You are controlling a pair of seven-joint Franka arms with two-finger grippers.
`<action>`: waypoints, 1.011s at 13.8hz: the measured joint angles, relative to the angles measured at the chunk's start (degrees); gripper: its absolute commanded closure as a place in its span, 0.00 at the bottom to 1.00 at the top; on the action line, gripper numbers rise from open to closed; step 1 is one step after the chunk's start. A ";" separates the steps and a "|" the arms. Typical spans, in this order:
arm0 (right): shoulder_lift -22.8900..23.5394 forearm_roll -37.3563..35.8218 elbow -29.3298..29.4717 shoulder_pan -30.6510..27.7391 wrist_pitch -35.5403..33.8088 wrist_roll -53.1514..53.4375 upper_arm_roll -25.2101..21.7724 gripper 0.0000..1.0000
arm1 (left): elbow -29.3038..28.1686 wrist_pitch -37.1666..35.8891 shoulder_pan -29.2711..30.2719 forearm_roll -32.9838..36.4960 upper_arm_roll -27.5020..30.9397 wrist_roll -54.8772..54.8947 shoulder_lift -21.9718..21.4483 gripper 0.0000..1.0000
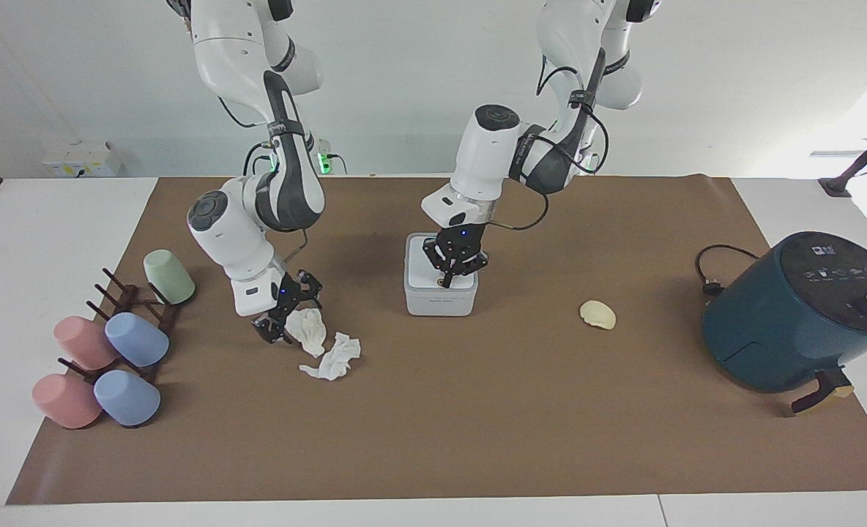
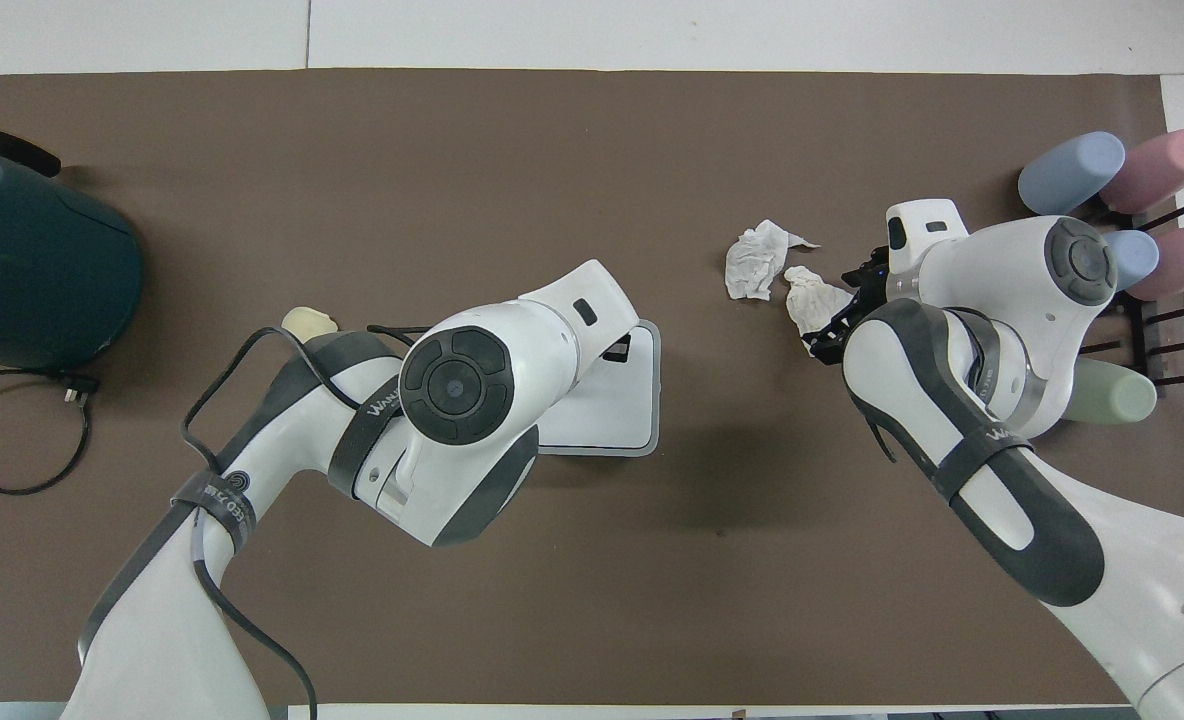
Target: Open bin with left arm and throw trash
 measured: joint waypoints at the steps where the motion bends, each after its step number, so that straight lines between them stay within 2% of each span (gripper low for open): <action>1: 0.31 0.00 -0.21 -0.14 0.44 -0.07 -0.01 0.27 | 0.00 -0.01 -0.03 0.00 0.01 0.23 0.00 1.00; 3: 0.67 0.00 -0.27 -0.19 0.88 -0.15 -0.02 0.53 | 0.16 -0.83 -0.48 0.05 0.21 0.70 -0.09 1.00; 4: 0.72 0.00 -0.27 -0.16 0.91 -0.15 -0.01 0.79 | 0.36 -2.69 -0.74 0.05 0.21 0.74 -0.44 1.00; 5: 0.73 0.00 -0.27 -0.11 0.91 -0.15 0.03 0.98 | 0.54 -5.67 -0.91 0.05 0.16 0.75 -1.33 1.00; 10: 0.72 0.22 0.21 -0.84 0.15 0.19 -0.13 1.00 | 0.44 -26.30 0.65 0.05 0.97 2.19 -10.05 1.00; 12: 0.60 0.34 2.35 -1.36 -4.23 3.96 -0.28 1.00 | -0.05 -31.83 5.05 0.05 1.31 2.30 -13.22 1.00; 14: -0.42 0.34 5.95 -1.09 -11.64 12.55 -0.32 1.00 | -1.10 -34.85 10.24 0.05 1.60 3.23 -15.85 1.00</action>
